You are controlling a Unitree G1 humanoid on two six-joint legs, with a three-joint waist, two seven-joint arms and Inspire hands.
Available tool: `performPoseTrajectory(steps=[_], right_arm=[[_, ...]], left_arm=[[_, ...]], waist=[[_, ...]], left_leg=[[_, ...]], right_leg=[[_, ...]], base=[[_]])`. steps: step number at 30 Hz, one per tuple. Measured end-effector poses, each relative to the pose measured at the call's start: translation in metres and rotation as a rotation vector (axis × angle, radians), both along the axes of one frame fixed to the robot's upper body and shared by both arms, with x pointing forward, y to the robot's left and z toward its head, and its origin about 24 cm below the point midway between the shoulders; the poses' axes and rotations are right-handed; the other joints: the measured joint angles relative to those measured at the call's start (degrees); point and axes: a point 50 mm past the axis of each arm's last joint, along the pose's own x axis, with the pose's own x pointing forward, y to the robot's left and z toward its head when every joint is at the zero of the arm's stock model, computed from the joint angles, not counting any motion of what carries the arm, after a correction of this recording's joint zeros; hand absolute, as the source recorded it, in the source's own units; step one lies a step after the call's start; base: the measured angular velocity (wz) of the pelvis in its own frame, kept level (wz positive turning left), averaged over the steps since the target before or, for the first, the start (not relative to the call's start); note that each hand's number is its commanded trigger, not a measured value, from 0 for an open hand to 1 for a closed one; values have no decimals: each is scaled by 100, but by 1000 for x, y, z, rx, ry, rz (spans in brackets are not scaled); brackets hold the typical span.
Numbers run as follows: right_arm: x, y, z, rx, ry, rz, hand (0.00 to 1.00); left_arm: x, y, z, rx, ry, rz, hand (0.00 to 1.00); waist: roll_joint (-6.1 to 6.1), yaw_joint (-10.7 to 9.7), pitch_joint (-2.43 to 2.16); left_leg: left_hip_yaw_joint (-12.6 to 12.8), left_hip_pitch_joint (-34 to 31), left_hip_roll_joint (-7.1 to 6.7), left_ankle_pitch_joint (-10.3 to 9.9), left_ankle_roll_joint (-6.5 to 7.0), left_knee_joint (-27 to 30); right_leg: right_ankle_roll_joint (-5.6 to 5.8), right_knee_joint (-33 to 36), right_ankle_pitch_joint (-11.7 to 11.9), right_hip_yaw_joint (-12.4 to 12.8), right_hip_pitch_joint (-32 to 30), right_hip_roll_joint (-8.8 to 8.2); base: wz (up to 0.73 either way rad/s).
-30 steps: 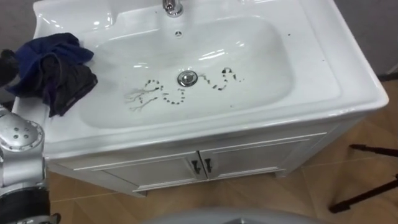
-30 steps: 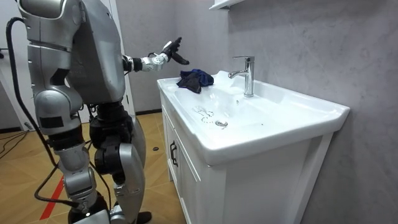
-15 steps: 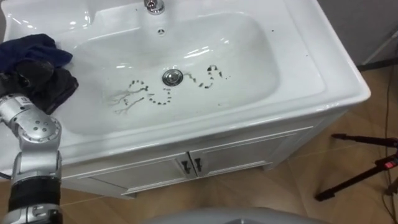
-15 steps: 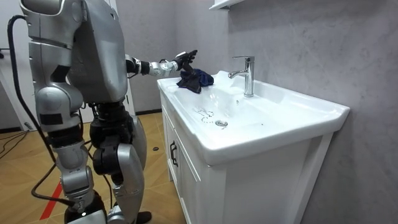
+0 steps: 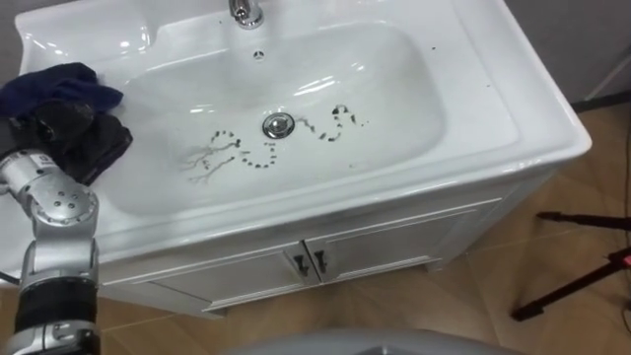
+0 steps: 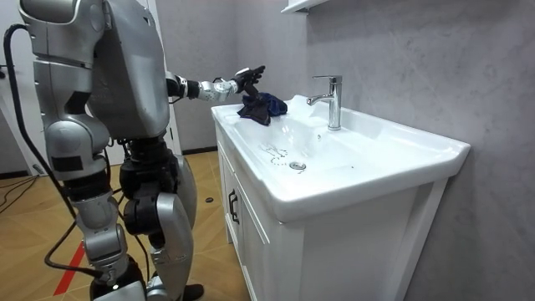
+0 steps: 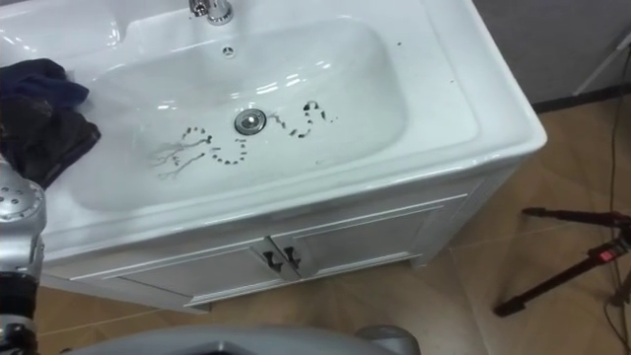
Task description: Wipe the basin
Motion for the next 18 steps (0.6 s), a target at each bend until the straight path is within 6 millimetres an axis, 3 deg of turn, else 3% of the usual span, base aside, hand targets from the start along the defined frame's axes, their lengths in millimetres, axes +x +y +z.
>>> performPoseTrajectory(steps=[6, 13, 18], right_arm=[[-1, -1, 0, -4, 17, -5, 0], [4, -3, 0, -19, 15, -4, 0], [4, -2, 0, -17, 14, -12, 0]], left_arm=[[-10, 6, -27, 33, 173, 31, 0], [-16, -1, -45, 0, 249, 32, 0], [-17, -4, -52, -30, 285, 17, 0]], waist=[[4, 42, -14], [-17, 122, -23], [-29, 129, -82]], left_leg=[[-14, 28, -1, 0, 0, 9], [-32, 73, -3, 0, 0, 15], [-32, 117, -2, 0, 0, 14]], right_leg=[[-1, -9, 1, -17, 61, 1], [-1, 11, 1, 0, 76, -3], [-1, 12, 1, 0, 122, -3]], base=[[0], [0], [0]])
